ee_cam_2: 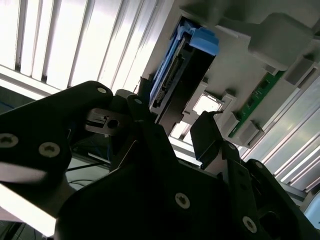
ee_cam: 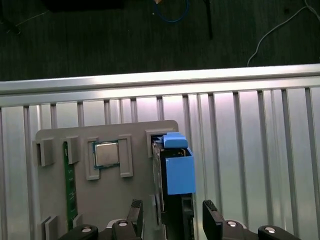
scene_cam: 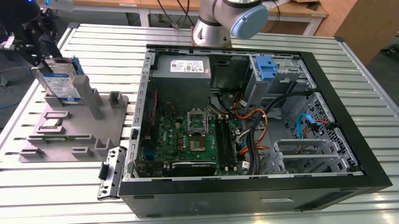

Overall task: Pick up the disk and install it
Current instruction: 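Pick up the disk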

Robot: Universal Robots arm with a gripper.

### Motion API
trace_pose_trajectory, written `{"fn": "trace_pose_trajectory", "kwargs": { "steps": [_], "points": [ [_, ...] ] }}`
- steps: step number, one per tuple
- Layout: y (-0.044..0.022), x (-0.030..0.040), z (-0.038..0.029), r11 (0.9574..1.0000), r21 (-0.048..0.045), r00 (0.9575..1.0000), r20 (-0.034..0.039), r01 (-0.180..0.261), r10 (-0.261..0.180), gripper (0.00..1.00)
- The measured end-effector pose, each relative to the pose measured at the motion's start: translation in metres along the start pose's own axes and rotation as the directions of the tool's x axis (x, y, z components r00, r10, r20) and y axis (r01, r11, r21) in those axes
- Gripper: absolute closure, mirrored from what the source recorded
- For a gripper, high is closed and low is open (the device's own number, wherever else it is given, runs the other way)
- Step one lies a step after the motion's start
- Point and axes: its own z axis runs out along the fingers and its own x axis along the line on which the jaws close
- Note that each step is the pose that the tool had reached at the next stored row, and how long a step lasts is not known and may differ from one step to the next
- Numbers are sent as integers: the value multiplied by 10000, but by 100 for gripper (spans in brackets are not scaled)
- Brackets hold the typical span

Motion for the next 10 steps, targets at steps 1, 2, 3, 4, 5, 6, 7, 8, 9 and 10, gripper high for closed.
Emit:
{"fn": "trace_pose_trajectory", "kwargs": {
  "steps": [1,2,3,4,5,6,7,8,9,10],
  "points": [
    [1,1,15,10000,4,10000,0,56,-56,41],
    [2,2,29,9999,4,9999,0,117,-117,41],
    [2,3,44,9998,3,9998,-2,189,-189,41],
    [3,4,60,9996,1,9996,-3,276,-276,41],
    [3,5,70,9994,-2,9994,-4,353,-353,41],
    [3,5,77,9991,-6,9991,-4,423,-423,41],
    [3,5,81,9989,-12,9989,-5,476,-476,41],
    [3,3,84,9987,-14,9987,-6,506,-506,41],
    [4,-2,88,9986,-13,9986,-3,524,-524,41],
    [4,-7,90,9985,-14,9985,2,542,-542,41]
  ]
}}
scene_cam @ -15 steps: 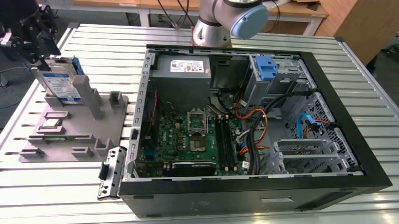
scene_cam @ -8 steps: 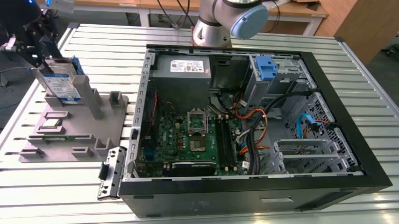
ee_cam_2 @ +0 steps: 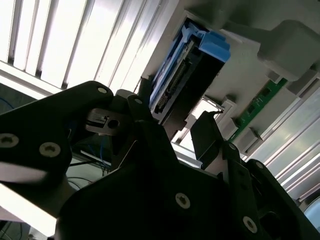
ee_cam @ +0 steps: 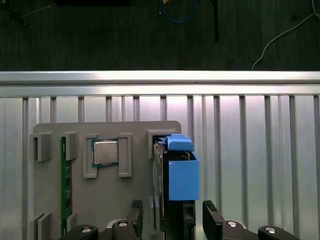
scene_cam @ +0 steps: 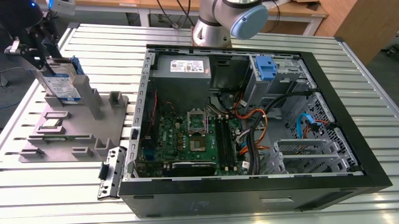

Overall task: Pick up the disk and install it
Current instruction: 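Pick up the disk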

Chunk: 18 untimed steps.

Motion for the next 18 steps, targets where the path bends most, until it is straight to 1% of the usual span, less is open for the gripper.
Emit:
{"fn": "trace_pose_trajectory", "kwargs": {
  "steps": [4,6,18],
  "points": [
    [0,-22,8,10000,-3,10000,43,74,-74,41],
    [0,-25,9,10000,-6,9999,51,91,-91,41],
    [0,-27,-4,10000,-6,9999,53,92,-92,41]
  ]
}}
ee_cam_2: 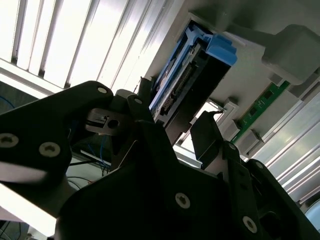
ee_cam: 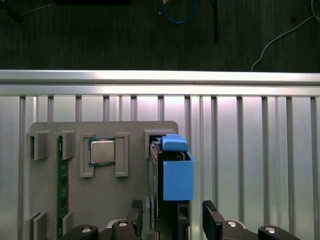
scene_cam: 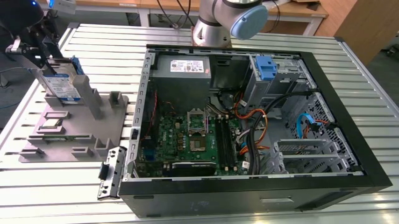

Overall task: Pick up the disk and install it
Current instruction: 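Pick up the disk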

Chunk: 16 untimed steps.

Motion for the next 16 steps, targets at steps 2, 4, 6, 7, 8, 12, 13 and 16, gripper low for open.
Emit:
{"fn": "trace_pose_trajectory", "kwargs": {
  "steps": [2,4,6,7,8,12,13,16],
  "points": [
    [0,0,-1,10000,0,10000,0,0,0,41],
    [0,0,-1,10000,0,10000,0,0,0,41],
    [0,0,-2,10000,-1,10000,0,0,0,41],
    [0,0,-2,10000,-1,10000,-1,1,-1,41],
    [0,0,-2,10000,-1,10000,-1,0,0,41],
    [0,0,-3,10000,-1,10000,-1,0,0,49],
    [0,0,-3,10000,-1,10000,-1,0,0,49],
    [0,0,-3,10000,-1,10000,-1,0,0,49]
  ]
}}
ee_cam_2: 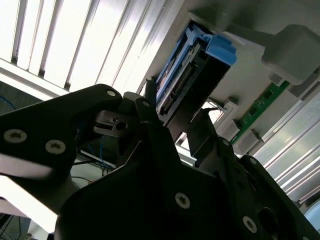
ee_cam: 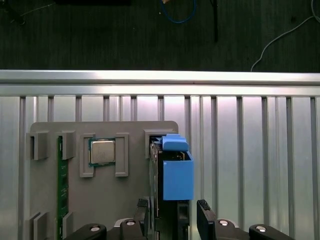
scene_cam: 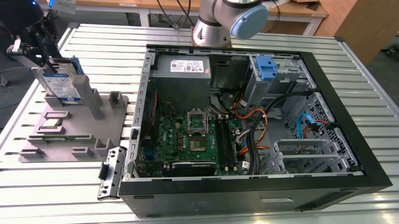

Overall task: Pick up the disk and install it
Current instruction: 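Pick up the disk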

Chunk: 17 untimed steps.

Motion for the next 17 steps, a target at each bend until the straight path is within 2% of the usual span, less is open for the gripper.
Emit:
{"fn": "trace_pose_trajectory", "kwargs": {
  "steps": [2,4,5,15,17],
  "points": [
    [0,0,0,10000,-26,10000,1,-1,1,49],
    [-1,0,0,9998,-208,10000,-6,-15,14,49],
    [-1,0,1,9997,-232,10000,-6,-16,16,49],
    [-4,-2,-21,9997,-246,10000,-14,-17,17,49],
    [-18,-1,-22,9995,-313,10000,-50,-21,20,49]
  ]
}}
